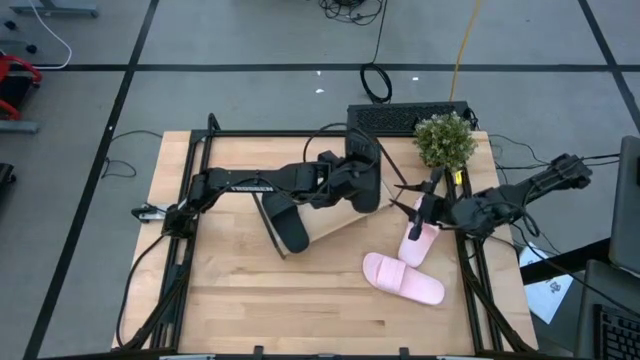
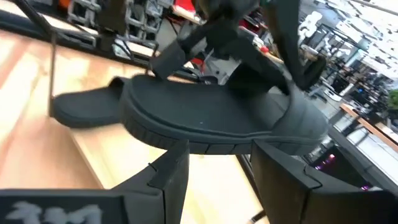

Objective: Pick and place slides into the shelf
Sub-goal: Put the black slipper on the shelf

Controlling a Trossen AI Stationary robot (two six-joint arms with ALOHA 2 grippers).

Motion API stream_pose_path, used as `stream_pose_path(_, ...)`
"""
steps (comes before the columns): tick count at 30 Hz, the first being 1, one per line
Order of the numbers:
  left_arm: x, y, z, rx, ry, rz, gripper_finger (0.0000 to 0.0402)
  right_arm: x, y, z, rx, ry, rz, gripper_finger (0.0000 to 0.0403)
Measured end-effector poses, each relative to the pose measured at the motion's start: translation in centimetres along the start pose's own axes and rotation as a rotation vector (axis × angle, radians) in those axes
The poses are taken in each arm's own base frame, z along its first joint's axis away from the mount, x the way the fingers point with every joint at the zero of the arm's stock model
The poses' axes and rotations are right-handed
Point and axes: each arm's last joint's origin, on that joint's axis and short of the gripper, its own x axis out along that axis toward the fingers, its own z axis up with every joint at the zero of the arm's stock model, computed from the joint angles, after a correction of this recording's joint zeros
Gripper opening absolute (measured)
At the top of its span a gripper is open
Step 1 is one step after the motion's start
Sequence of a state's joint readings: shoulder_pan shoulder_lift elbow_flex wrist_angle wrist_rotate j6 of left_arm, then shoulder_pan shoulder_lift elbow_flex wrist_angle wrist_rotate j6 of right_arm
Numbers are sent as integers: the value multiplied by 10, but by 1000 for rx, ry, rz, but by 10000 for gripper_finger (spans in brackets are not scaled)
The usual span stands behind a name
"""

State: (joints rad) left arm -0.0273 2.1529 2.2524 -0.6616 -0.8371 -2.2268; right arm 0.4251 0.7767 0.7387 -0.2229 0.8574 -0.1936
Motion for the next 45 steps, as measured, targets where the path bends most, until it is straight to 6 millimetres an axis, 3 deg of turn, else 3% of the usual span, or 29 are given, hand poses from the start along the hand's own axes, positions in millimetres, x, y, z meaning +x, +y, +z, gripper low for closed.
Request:
stream_pose_path(18, 3, -8, -5, 159, 119, -11, 47, 10, -7, 7, 56, -43, -50, 160)
stream_pose_path(24, 2, -7, -6, 207, 129, -10, 47, 14, -13, 8, 25, -15, -186, 160)
stream_pose_path(37, 4, -8, -6, 237, 159, -4, 47, 30, -18, 6, 57, -16, -150, 160)
stream_pose_path(45, 5, -9, -5, 253, 165, -4, 47, 38, -24, 7, 38, -5, -245, 160)
